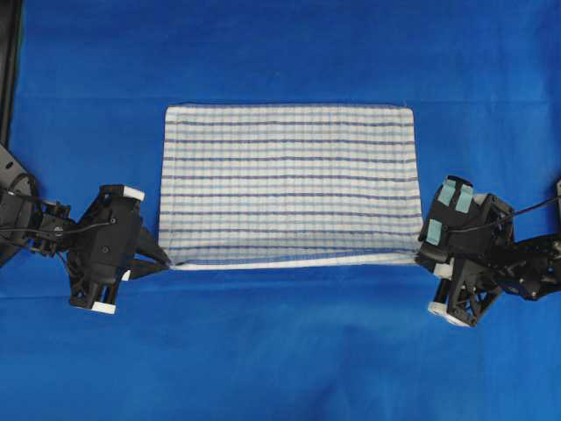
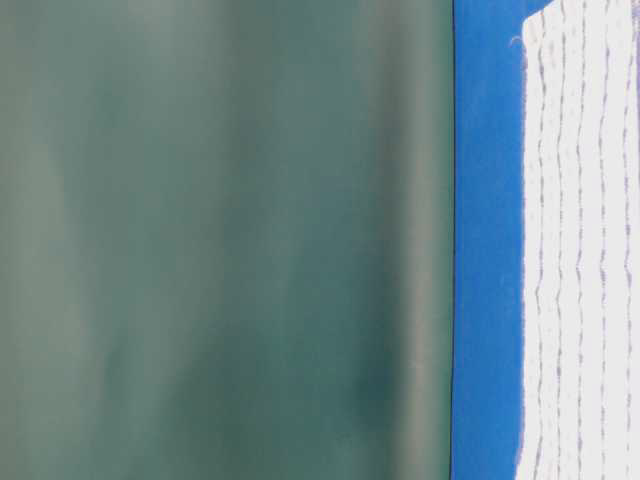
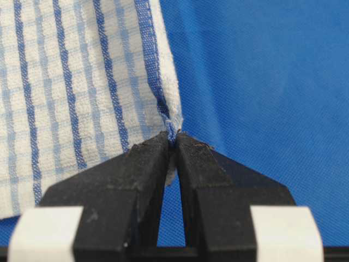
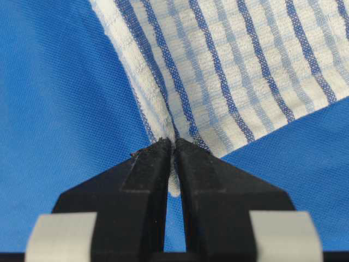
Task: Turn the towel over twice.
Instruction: 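Open both grippers to release the towel edge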
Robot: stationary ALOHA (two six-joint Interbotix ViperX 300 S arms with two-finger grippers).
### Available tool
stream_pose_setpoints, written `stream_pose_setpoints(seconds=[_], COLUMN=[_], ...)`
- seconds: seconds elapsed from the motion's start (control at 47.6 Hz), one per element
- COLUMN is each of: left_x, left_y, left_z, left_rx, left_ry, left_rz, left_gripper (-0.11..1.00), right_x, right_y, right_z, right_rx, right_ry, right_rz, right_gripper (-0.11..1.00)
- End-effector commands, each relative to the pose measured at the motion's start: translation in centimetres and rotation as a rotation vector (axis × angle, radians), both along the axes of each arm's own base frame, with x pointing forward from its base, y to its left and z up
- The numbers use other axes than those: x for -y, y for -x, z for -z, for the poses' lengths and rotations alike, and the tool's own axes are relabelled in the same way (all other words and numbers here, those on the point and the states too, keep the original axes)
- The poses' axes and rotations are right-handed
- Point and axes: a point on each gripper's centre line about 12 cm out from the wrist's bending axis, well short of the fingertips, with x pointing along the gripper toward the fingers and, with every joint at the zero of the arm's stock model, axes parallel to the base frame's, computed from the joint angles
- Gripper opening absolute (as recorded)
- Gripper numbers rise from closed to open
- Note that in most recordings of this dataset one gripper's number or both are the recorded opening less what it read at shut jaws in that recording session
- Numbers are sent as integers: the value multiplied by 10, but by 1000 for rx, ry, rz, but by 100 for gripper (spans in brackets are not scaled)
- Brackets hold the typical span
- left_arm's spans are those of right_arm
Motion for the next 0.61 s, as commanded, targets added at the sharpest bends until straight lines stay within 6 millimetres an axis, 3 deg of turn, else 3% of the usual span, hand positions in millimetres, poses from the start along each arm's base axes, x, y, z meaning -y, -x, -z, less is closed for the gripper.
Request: stream_pose_setpoints(seconds=[0.0, 0.063, 0.105, 0.21, 0.273, 0.357, 0.588], left_x=[0, 0, 0, 1, 1, 1, -15], left_y=[-6, -7, -8, -8, -9, -8, -3], left_z=[-8, -11, -13, -18, -25, -36, -75], left_rx=[28, 36, 42, 45, 53, 65, 188], left_ry=[6, 9, 11, 10, 11, 8, 31], left_rz=[-5, -6, -6, -4, -2, 4, -48], left_gripper=[5, 6, 12, 39, 58, 73, 65], right_x=[0, 0, 0, 0, 1, 3, 24], right_y=[-5, -6, -7, -11, -15, -18, -24], right_z=[-7, -8, -9, -14, -20, -29, -64], right_rx=[26, 30, 37, 52, 72, 102, 235], right_ry=[0, 4, 9, 21, 41, 74, 184], right_rz=[-4, -7, -10, -24, -35, -53, -105], right_gripper=[8, 10, 19, 51, 64, 60, 57])
